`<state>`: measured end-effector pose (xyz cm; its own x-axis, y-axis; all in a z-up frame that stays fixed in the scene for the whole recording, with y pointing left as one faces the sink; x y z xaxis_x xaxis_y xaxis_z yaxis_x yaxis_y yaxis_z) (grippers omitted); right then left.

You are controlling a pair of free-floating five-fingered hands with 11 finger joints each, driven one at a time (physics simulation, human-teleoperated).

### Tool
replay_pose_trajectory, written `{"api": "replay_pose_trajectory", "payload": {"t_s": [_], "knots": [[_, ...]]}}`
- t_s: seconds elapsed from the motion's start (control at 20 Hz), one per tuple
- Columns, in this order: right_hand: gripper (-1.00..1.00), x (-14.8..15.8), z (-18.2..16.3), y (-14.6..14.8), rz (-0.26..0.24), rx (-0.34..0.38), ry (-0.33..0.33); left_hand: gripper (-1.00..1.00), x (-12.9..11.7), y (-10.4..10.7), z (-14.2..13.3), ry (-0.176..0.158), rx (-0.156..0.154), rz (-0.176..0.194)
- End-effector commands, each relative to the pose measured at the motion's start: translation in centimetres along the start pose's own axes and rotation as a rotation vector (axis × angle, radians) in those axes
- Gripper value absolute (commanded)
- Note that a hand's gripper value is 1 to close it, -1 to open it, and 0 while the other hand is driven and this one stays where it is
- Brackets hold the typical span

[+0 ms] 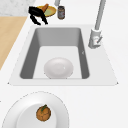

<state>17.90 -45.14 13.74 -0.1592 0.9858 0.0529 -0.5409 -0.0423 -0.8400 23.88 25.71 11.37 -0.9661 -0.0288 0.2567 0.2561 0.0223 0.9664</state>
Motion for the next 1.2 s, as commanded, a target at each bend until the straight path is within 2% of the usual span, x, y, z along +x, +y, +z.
{"api": "replay_pose_trajectory", "payload": {"t_s": [0.0, 0.1, 0.55, 1.15], "knots": [[1.0, 0.5, 0.2, -2.4, -0.027, 0.038, 0.0, 0.0, 0.0, 0.0, 0.0, 0.0, 0.0, 0.0], [1.0, 1.4, 0.5, -3.2, -0.04, 0.043, 0.0, 0.0, 0.0, 0.0, 0.0, 0.0, 0.0, 0.0], [1.0, 6.8, 1.9, -6.7, -0.025, 0.006, 0.003, 0.0, 0.0, 0.0, 0.0, 0.0, 0.0, 0.0], [1.0, 15.8, 1.5, -9.5, -0.033, 0.003, -0.011, 0.0, 0.0, 0.0, 0.0, 0.0, 0.0, 0.0]]}}
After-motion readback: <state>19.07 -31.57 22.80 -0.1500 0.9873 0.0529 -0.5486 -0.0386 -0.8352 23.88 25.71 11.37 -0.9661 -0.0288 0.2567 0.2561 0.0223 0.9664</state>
